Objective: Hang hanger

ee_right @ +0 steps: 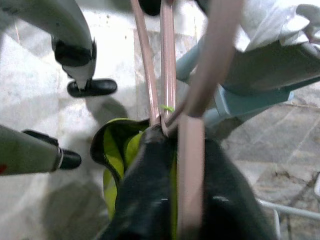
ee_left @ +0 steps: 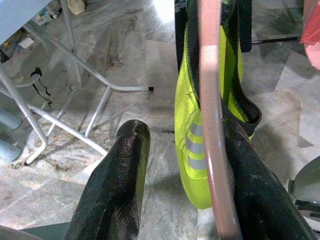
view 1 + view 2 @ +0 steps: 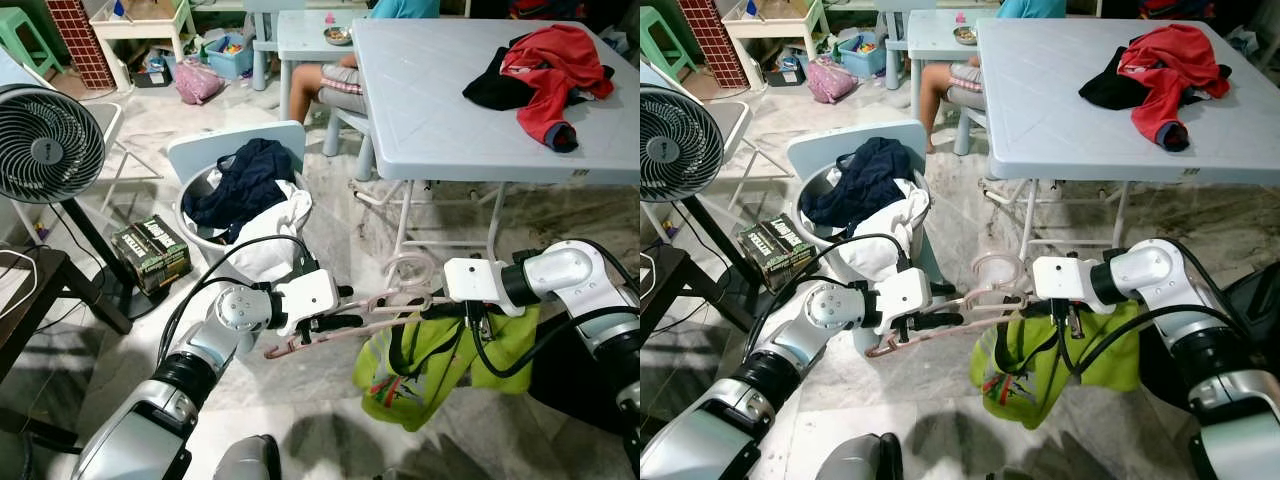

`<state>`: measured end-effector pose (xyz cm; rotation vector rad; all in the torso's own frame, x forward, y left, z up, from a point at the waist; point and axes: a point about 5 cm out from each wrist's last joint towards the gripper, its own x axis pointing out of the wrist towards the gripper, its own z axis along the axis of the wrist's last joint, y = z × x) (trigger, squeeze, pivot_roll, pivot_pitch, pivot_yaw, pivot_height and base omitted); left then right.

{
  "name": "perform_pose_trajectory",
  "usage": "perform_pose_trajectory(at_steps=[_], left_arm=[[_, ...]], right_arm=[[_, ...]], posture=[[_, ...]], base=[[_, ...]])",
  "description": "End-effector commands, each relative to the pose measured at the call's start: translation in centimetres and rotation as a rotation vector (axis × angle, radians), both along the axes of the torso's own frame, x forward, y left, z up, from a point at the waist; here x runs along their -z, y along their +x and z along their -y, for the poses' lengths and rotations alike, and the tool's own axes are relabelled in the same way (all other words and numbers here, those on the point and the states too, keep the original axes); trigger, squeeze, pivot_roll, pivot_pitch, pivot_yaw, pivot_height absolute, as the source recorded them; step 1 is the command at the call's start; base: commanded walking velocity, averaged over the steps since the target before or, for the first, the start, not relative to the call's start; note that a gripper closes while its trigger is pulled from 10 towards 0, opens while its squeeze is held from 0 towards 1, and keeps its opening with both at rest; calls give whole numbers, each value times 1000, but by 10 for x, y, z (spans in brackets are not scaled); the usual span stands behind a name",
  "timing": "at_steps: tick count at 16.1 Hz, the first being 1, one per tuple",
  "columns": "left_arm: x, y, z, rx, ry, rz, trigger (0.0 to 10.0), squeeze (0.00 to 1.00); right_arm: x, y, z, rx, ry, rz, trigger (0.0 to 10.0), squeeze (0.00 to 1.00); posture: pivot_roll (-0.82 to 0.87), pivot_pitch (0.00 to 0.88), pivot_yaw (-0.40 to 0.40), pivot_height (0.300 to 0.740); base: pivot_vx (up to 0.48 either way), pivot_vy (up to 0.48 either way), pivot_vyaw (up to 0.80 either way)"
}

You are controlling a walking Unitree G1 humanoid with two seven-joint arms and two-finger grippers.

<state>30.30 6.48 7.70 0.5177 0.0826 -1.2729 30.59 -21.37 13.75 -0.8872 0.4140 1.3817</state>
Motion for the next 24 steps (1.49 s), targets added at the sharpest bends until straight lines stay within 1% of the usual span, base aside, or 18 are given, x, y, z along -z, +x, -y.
perform_pose_trajectory(at_steps=[1, 4, 6, 9, 10, 11, 12, 14, 15, 16, 17, 18, 19, 20, 21, 22, 23, 24], left_arm=[[-18, 12, 6, -65, -95, 47, 0, 0], [-18, 12, 6, -80, -106, 45, 0, 0], [-18, 12, 6, -98, -125, 51, 0, 0], [-20, 13, 8, -118, -141, 64, 0, 0], [-20, 13, 8, -121, -143, 65, 0, 0], [-21, 14, 7, -129, -149, 70, 0, 0], [-22, 14, 7, -144, -157, 78, 0, 0], [-24, 15, 6, -154, -166, 91, 0, 0], [-24, 15, 6, -155, -167, 95, 0, 0], [-25, 15, 6, -157, -171, 109, 0, 0], [-28, 14, 8, -153, -181, 130, 0, 0], [-29, 14, 9, -152, -184, 134, 0, 0], [-31, 13, 10, -155, -193, 150, 0, 0], [-33, 13, 9, -165, -204, 170, 0, 0], [-34, 14, 8, -173, -206, 178, 0, 0], [-35, 14, 7, -178, -207, 180, 0, 0], [-35, 15, 5, -180, -207, 181, 0, 0], [-37, 15, 4, -181, -207, 186, 0, 0]], right_arm=[[-9, 2, -18, -88, 54, 1, 10000, 1000], [-25, 17, -15, -8, 121, 34, 10000, 1000], [-39, 29, -16, 49, 200, 89, 10000, 1000], [-46, 39, -19, 118, 278, 187, 10000, 1000], [-47, 40, -19, 127, 278, 207, 10000, 1000], [-49, 42, -17, 152, 288, 250, 10000, 1000], [-57, 47, -12, 224, 324, 346, 10000, 1000], [-62, 52, -2, 343, 366, 436, 10000, 1000], [-62, 53, 1, 387, 382, 458, 10000, 1000], [-62, 56, 7, 489, 421, 496, 10000, 1000], [-55, 57, 18, 668, 497, 512, 10000, 1000], [-53, 57, 20, 704, 510, 514, 10000, 1000], [-48, 55, 25, 787, 520, 549, 10000, 1000], [-30, 50, 34, 919, 512, 555, 10000, 1000], [-20, 47, 38, 1003, 510, 544, 10000, 1000], [-12, 43, 41, 1046, 513, 507, 10000, 698], [-4, 40, 41, 1051, 505, 465, 10000, 43], [11, 35, 43, 1071, 470, 348, 10000, 0]], posture=[[-63, 30, -1, 740], [-58, 25, -3, 740], [-59, 25, -2, 740], [-58, 29, -2, 740], [-55, 26, -2, 740], [-54, 28, 0, 740], [-54, 31, 2, 740], [-54, 36, 2, 740], [-55, 39, 2, 740], [-56, 40, 2, 740], [-56, 46, 3, 740], [-56, 46, 3, 740], [-55, 50, 5, 740], [-52, 56, 9, 740], [-49, 60, 11, 740], [-44, 63, 12, 740], [-44, 63, 12, 740], [-43, 66, 13, 740]], base=[[0, 0, 0], [0, 0, 0], [0, 0, 0], [0, 0, 0], [0, 0, 0], [0, 0, 0], [0, 0, 0], [0, 0, 0], [0, 0, 0], [0, 0, 0], [0, 0, 0], [0, 0, 0], [0, 0, 0], [0, 0, 0], [0, 0, 0], [0, 0, 0], [0, 0, 0], [0, 0, 0]])
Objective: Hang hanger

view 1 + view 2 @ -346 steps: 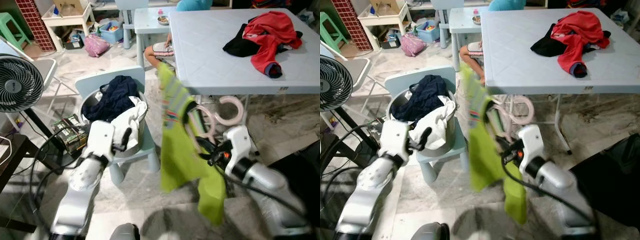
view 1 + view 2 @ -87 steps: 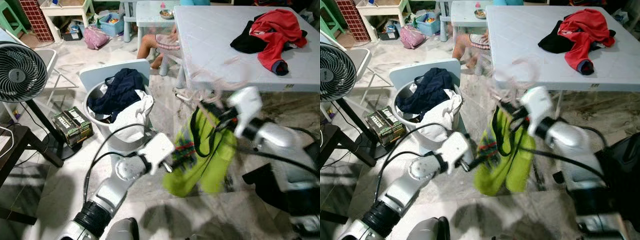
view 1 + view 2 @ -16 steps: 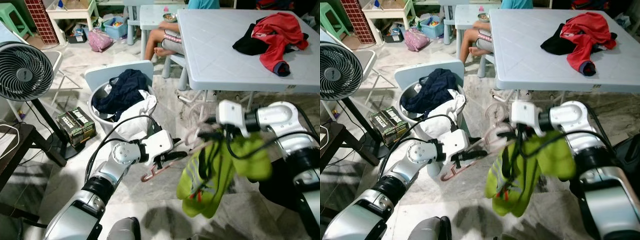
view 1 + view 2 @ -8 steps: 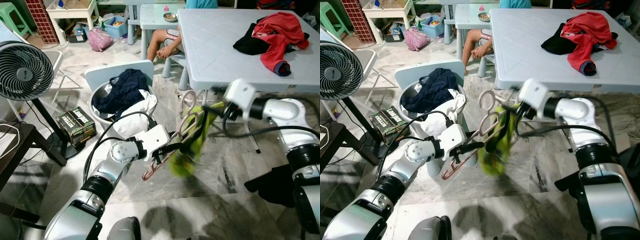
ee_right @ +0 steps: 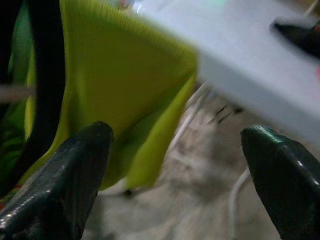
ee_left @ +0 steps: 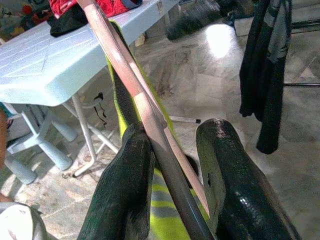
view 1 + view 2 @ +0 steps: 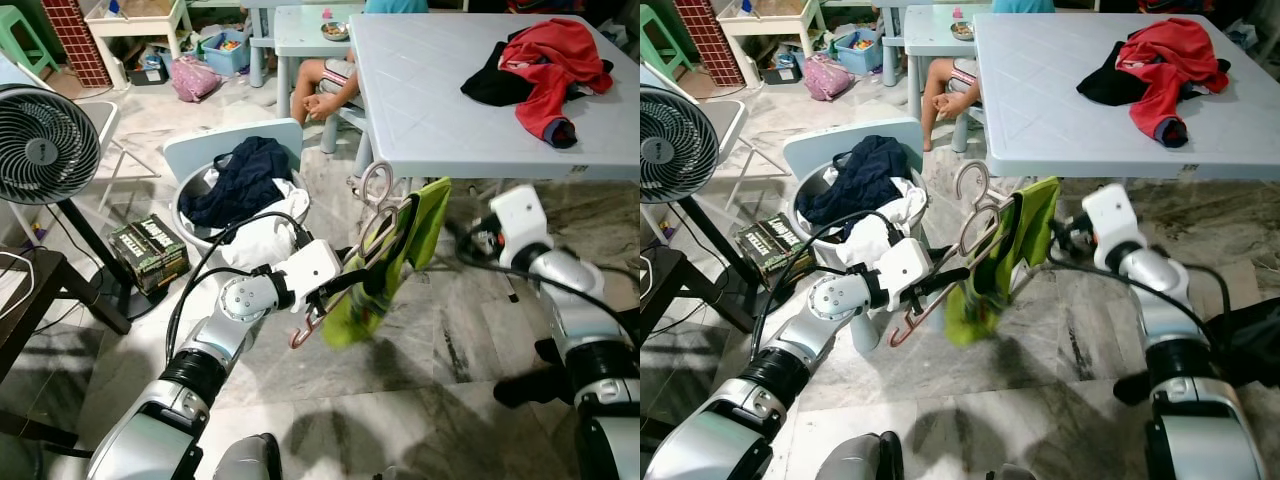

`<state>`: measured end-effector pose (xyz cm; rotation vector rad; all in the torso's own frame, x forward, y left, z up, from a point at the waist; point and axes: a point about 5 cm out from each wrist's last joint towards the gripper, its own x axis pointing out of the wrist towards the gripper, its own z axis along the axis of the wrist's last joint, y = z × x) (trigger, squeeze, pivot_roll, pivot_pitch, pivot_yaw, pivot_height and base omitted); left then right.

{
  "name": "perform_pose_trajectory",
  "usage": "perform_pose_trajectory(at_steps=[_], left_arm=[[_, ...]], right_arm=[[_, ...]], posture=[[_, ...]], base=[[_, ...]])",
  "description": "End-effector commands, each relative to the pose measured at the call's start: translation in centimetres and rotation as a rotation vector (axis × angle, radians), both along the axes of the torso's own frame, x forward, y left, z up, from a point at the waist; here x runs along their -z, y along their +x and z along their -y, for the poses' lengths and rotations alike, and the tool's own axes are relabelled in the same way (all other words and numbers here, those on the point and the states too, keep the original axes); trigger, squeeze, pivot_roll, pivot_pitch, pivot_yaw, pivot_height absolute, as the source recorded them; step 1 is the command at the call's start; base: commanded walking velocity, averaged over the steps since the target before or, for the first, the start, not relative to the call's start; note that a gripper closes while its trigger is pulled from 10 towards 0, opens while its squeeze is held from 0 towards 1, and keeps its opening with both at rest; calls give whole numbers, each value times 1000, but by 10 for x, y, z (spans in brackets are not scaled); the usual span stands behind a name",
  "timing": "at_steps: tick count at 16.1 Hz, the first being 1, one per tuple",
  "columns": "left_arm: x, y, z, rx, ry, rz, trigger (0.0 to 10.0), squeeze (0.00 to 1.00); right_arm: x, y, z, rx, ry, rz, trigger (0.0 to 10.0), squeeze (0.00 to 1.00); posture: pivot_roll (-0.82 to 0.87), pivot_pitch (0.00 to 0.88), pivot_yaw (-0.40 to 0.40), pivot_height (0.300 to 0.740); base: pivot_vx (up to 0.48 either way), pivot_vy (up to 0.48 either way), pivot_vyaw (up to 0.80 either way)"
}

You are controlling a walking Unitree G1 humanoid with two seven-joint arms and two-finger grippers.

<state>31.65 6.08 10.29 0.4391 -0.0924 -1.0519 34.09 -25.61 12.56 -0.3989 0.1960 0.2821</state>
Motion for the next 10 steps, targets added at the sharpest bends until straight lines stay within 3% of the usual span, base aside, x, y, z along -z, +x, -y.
perform_pose_trajectory(at_steps=[1, 3, 5, 6, 8, 10], left_arm=[[-13, 1, -1, 9, -28, 52, 0, 0], [-14, -1, -1, 28, -25, 58, 0, 0], [-16, -6, -1, 65, -16, 67, 0, 0], [-18, -7, -1, 70, -19, 72, 0, 0], [-21, -11, 4, 99, -25, 77, 0, 0], [-25, -12, 7, 113, -34, 80, 0, 0]], right_arm=[[7, -4, 3, -18, 32, -93, 10000, 0], [16, -9, 3, -43, 25, -166, 10000, 0], [28, -20, -3, -145, 33, -278, 10000, 0], [34, -24, -9, -180, 87, -323, 10000, 0], [37, -24, -26, -214, 177, -313, 10000, 0], [38, -18, -34, -175, 187, -271, 10000, 0]], posture=[[-41, 67, 15, 740], [-40, 68, 16, 740], [-32, 69, 16, 740], [-32, 69, 16, 740], [-26, 67, 15, 740], [-23, 63, 12, 740]], base=[[0, 0, 0], [0, 0, 0], [0, 0, 0], [0, 0, 0], [0, 0, 0], [0, 0, 0]])
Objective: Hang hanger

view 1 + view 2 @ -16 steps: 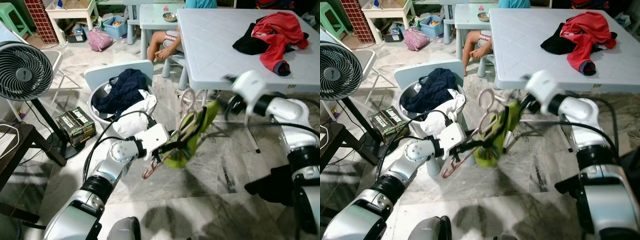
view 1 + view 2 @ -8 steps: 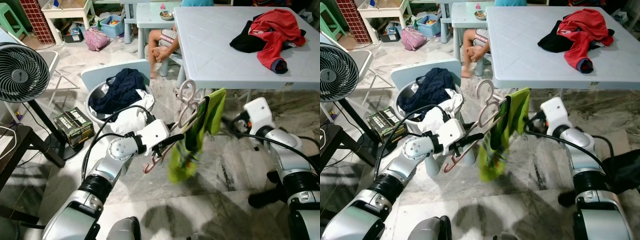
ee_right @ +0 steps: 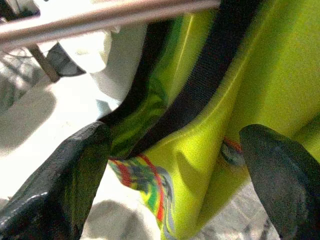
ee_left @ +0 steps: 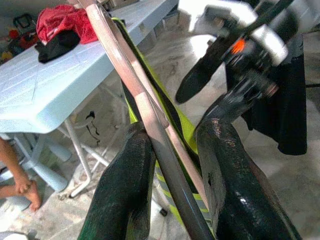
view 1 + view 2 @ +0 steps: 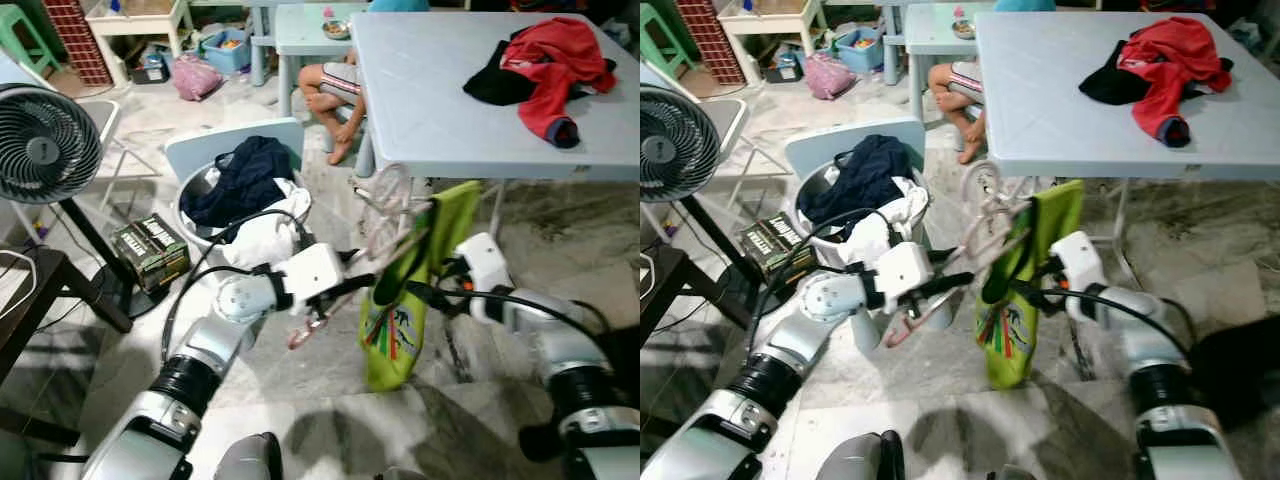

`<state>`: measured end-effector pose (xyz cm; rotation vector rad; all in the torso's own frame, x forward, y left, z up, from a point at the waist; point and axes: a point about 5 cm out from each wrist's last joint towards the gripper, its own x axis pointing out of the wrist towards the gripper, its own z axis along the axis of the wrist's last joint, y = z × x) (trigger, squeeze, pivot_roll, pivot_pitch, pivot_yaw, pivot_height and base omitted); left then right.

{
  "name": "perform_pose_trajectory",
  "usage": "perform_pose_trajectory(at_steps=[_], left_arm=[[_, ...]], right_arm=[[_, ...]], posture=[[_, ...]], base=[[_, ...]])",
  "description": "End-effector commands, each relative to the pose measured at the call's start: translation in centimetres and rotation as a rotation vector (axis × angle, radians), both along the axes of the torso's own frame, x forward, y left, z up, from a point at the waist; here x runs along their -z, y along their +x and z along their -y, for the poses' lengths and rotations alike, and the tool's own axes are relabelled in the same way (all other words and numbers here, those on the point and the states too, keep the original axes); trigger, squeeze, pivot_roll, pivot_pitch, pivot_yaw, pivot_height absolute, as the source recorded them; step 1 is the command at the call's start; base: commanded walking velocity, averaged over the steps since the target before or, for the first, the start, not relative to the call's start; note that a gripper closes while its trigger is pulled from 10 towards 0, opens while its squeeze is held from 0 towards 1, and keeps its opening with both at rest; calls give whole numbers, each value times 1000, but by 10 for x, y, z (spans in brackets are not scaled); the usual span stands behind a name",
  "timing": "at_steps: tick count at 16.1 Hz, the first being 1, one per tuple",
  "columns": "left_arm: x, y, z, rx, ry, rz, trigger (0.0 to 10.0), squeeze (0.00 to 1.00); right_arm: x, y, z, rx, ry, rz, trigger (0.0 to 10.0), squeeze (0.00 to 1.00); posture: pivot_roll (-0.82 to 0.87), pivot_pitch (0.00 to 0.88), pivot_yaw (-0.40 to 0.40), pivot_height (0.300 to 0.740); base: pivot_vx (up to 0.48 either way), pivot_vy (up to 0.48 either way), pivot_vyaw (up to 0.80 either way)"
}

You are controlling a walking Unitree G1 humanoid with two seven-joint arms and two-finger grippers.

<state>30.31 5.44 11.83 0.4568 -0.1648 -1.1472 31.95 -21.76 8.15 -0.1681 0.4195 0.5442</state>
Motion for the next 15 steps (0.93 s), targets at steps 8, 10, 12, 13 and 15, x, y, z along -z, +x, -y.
perform_pose_trajectory(at_steps=[8, 10, 12, 13, 15], left_arm=[[-20, -11, 14, 54, -58, 25, 0, 0], [-22, -12, 15, 53, -59, 25, 0, 0], [-23, -12, 16, 54, -60, 27, 0, 0], [-24, -12, 16, 55, -59, 28, 0, 0], [-24, -13, 17, 60, -56, 31, 0, 0]], right_arm=[[-11, 32, -24, 223, 51, 114, 0, 0], [-13, 36, -20, 307, 68, 128, 0, 0], [-13, 37, -13, 361, 73, 128, 0, 0], [-13, 38, -9, 385, 79, 128, 0, 0], [-12, 37, -1, 440, 86, 122, 0, 0]], posture=[[-2, 44, -2, 740], [0, 43, -4, 740], [-4, 44, -7, 740], [-4, 44, -7, 740], [-9, 45, -5, 740]], base=[[0, 0, 0], [0, 0, 0], [0, 0, 0], [0, 0, 0], [0, 0, 0]])
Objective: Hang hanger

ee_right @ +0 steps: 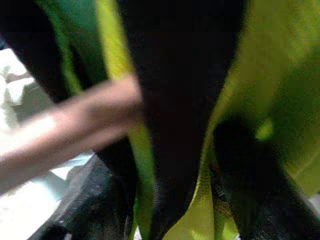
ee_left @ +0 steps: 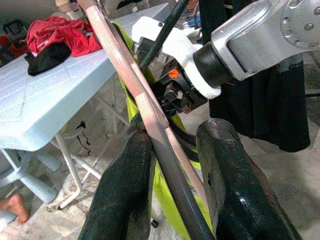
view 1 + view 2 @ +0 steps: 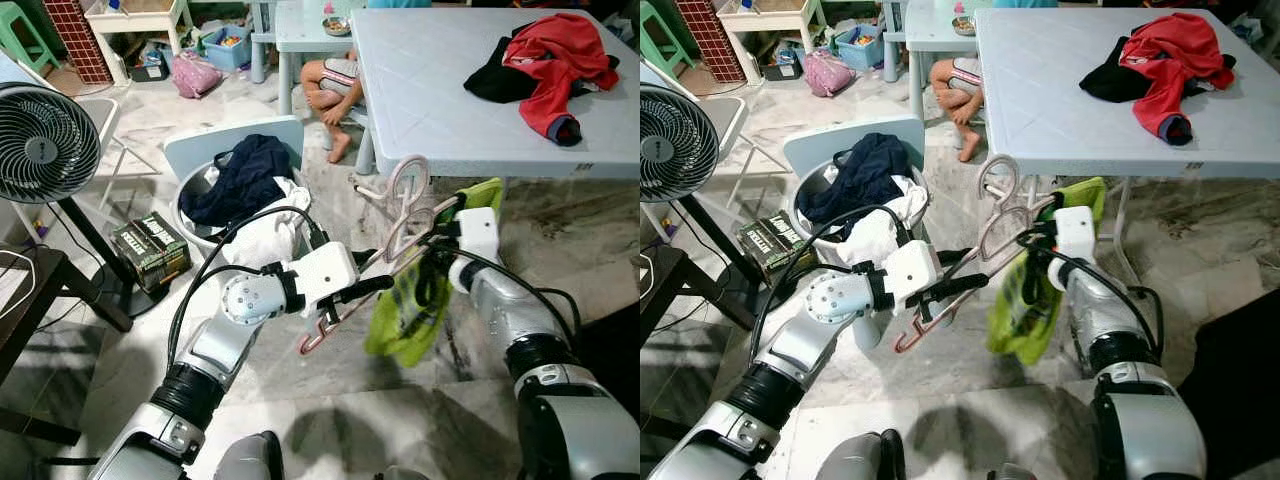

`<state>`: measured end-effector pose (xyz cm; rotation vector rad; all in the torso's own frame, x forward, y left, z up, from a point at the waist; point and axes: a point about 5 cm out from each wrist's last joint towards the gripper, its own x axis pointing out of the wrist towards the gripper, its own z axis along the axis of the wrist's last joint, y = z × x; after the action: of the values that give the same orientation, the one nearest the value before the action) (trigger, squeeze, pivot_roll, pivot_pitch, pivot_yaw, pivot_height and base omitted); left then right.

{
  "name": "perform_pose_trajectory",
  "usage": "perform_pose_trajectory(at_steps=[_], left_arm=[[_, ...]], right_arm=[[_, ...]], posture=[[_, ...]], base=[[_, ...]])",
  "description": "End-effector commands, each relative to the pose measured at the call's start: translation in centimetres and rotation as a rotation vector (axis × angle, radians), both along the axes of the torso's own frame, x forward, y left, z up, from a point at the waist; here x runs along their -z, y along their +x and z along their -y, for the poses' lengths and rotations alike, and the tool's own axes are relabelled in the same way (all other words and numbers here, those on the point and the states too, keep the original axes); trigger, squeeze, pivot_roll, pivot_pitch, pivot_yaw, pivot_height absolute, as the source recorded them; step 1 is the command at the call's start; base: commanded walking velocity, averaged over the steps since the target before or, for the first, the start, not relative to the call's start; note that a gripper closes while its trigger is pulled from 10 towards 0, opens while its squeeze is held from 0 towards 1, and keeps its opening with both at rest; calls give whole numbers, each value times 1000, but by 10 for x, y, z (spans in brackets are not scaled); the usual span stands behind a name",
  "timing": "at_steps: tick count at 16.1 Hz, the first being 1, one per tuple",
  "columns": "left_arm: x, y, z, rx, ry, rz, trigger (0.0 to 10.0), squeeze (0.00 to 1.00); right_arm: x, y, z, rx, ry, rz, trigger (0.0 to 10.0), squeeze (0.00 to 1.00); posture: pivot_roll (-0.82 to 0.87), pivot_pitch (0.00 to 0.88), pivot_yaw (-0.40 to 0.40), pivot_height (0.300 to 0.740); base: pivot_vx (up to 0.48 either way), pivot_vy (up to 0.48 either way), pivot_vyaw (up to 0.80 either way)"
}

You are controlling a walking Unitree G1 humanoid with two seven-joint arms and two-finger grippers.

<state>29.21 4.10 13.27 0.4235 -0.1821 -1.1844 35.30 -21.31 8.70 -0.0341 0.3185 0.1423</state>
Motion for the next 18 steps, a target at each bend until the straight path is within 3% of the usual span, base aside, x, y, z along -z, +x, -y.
perform_pose_trajectory(at_steps=[1, 10, 14, 18], left_arm=[[-10, -2, 4, 22, -26, 43, 0, 0], [-11, -8, 8, 34, -28, 38, 0, 0], [7, -14, -4, -10, 0, -6, 0, 0], [20, -29, -13, 6, 55, -51, 0, 0]], right_arm=[[-5, 3, 5, 46, 12, 14, 0, 0], [-10, 5, 27, 236, 50, 40, 0, 0], [-41, 16, 43, 304, 2, 150, 0, 0], [-56, 23, 49, 353, -18, 154, 0, 0]], posture=[[-9, 45, -5, 740], [-8, 52, -5, 740], [-9, 52, 0, 740], [-5, 54, -2, 740]], base=[[0, 0, 0], [0, 0, 0], [0, 0, 0], [0, 0, 0]])
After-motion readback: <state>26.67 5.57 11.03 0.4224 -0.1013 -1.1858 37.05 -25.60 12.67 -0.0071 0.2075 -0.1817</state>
